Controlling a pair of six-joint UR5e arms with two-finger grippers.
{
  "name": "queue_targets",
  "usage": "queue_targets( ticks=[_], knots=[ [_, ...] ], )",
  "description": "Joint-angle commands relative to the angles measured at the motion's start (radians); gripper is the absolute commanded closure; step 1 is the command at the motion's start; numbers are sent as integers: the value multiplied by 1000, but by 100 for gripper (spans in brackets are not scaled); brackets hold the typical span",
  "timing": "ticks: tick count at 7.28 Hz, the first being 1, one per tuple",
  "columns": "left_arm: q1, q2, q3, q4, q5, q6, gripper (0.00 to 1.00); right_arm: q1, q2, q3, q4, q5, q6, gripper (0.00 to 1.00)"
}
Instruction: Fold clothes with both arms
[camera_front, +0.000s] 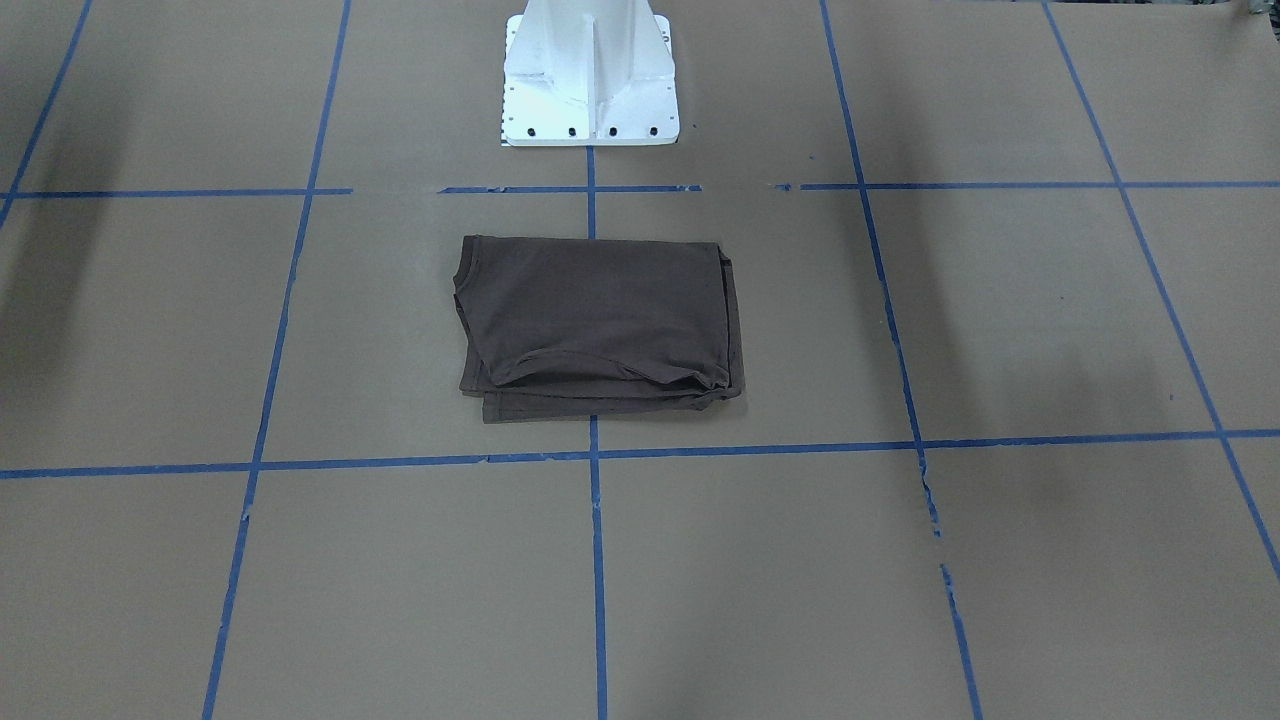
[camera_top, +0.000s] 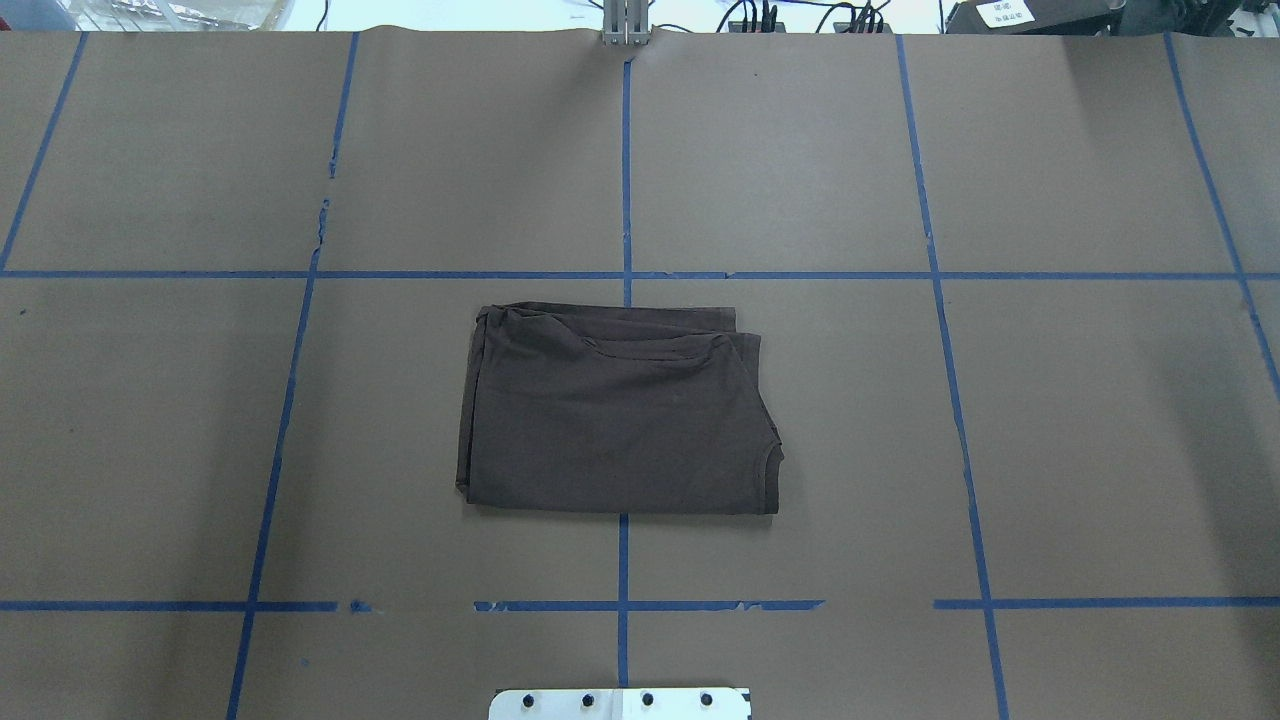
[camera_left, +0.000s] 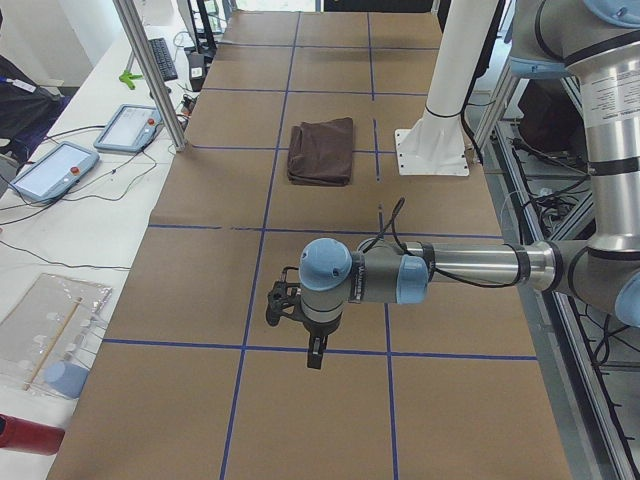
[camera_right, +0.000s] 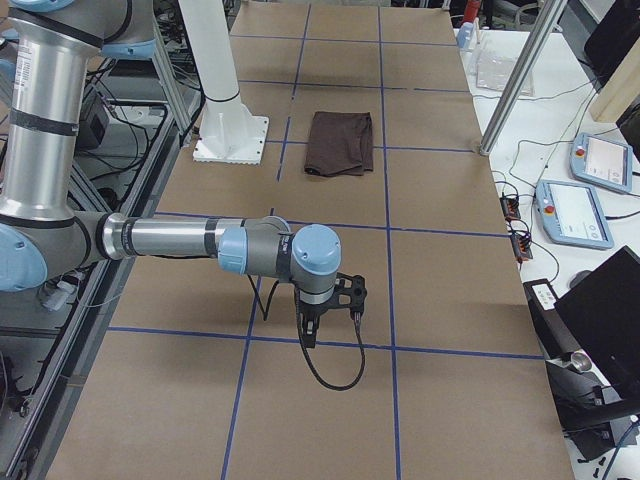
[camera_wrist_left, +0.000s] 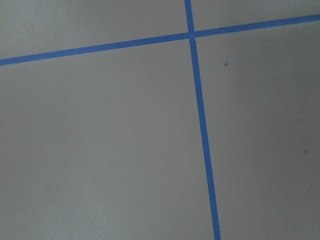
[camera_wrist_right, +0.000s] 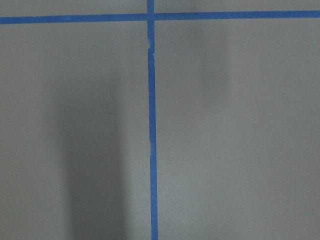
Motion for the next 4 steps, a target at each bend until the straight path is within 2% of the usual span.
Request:
queue_targets(
  ticks=[1,4],
  knots=[
    [1,-3,-24,-4,7,3,0,0,2,0,0,0,5,0],
    [1,3,-35,-4,7,1,0,0,3,0,0,2,5,0]
  ],
)
